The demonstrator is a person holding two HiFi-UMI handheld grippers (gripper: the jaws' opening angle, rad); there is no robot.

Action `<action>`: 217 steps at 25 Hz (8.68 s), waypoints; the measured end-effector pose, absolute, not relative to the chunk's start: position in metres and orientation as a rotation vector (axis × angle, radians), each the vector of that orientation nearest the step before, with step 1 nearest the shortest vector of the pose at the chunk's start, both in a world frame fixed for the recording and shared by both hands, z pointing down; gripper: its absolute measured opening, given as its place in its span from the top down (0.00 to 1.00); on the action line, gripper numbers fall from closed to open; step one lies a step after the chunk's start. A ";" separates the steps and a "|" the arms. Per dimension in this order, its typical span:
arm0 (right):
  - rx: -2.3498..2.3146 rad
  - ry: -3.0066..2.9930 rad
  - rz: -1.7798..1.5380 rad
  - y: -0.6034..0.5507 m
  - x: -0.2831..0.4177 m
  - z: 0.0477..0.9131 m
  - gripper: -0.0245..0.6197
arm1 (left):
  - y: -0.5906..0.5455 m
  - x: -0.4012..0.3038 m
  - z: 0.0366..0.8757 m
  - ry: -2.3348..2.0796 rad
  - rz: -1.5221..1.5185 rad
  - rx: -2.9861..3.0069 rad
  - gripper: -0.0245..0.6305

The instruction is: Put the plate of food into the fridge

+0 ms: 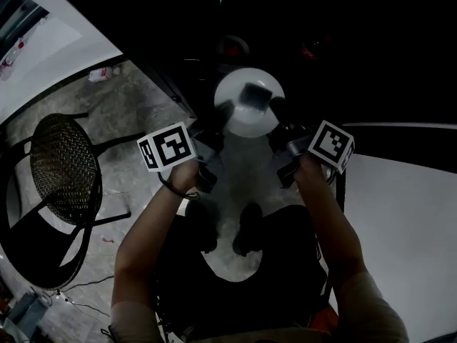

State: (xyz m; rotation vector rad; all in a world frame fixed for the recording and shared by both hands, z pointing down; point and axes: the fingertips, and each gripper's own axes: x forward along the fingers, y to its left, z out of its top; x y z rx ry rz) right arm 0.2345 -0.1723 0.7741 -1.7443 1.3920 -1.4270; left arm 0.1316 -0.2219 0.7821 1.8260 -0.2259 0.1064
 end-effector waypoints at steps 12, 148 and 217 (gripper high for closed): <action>-1.766 1.478 -1.347 -0.193 0.240 0.777 0.91 | -0.234 0.127 0.801 -0.308 0.000 1.441 0.93; -1.499 1.565 -1.150 -0.252 0.223 0.786 0.92 | -0.274 0.179 0.794 -0.338 0.057 2.239 0.94; -2.080 2.622 -0.403 -0.203 0.105 0.682 0.92 | -0.231 0.084 0.706 -0.666 0.375 3.141 0.94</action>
